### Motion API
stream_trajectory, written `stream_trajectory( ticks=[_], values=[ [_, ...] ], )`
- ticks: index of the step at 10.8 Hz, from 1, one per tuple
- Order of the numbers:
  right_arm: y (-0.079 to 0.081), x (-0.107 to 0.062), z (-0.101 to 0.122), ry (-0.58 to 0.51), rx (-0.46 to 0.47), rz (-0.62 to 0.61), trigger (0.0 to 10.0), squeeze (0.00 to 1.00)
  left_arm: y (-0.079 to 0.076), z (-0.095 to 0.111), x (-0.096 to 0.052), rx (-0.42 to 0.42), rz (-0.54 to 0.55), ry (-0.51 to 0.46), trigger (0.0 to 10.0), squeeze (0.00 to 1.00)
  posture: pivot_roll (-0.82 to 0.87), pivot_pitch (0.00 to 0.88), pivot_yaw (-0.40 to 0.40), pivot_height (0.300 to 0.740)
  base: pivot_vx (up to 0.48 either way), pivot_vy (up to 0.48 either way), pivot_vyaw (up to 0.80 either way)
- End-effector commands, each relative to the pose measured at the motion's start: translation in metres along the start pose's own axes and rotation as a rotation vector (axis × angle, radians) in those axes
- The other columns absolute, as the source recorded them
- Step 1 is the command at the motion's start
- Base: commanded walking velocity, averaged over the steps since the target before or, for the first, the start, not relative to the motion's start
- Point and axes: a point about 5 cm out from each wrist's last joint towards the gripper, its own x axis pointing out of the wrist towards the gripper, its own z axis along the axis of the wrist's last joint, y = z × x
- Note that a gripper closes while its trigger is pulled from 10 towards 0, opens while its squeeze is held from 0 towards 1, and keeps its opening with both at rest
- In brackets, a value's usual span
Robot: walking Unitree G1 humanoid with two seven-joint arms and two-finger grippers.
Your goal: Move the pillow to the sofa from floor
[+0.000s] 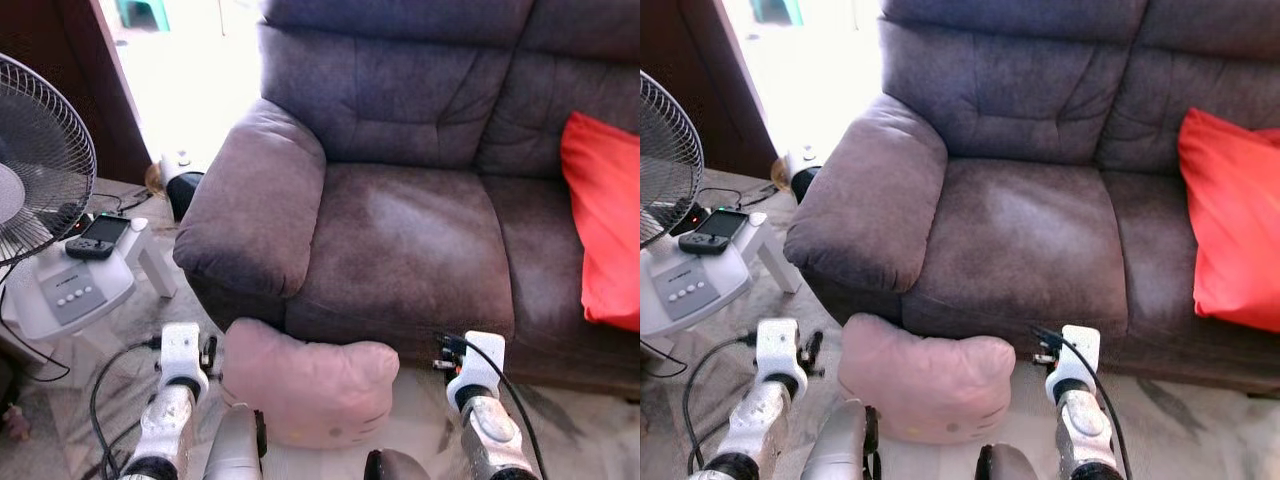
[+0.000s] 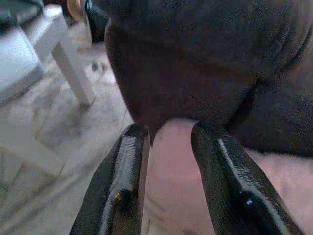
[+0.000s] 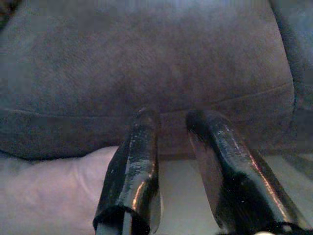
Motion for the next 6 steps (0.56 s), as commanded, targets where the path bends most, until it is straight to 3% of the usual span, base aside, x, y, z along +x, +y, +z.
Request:
stream_trajectory(
  ticks=[1,3,5,6],
  values=[
    [-0.001,0.001,0.005,-0.029,-0.008,0.004,10.0,0.00,-0.002,0.005,0.001,-0.007,-0.002,-0.032,10.0,0.00,0.07,0.068,-0.062,0.640,0.000,0.000,0.00],
    [0.002,-0.001,0.002,-0.034,-0.020,0.000,10.0,0.00,-0.014,0.017,0.006,0.039,-0.042,-0.093,10.0,0.00,0.06,0.081,-0.062,0.640,0.000,0.000,0.00],
    [0.007,-0.001,0.004,-0.053,-0.013,0.016,10.0,0.00,-0.018,0.031,0.011,0.033,-0.050,-0.156,10.0,0.00,0.06,0.084,-0.062,0.640,0.000,0.000,0.00],
    [0.011,0.001,0.005,-0.042,-0.056,0.046,10.0,0.00,-0.018,0.030,0.011,0.036,-0.052,-0.150,10.0,0.00,0.06,0.090,-0.064,0.640,0.000,0.000,0.00]
  ],
)
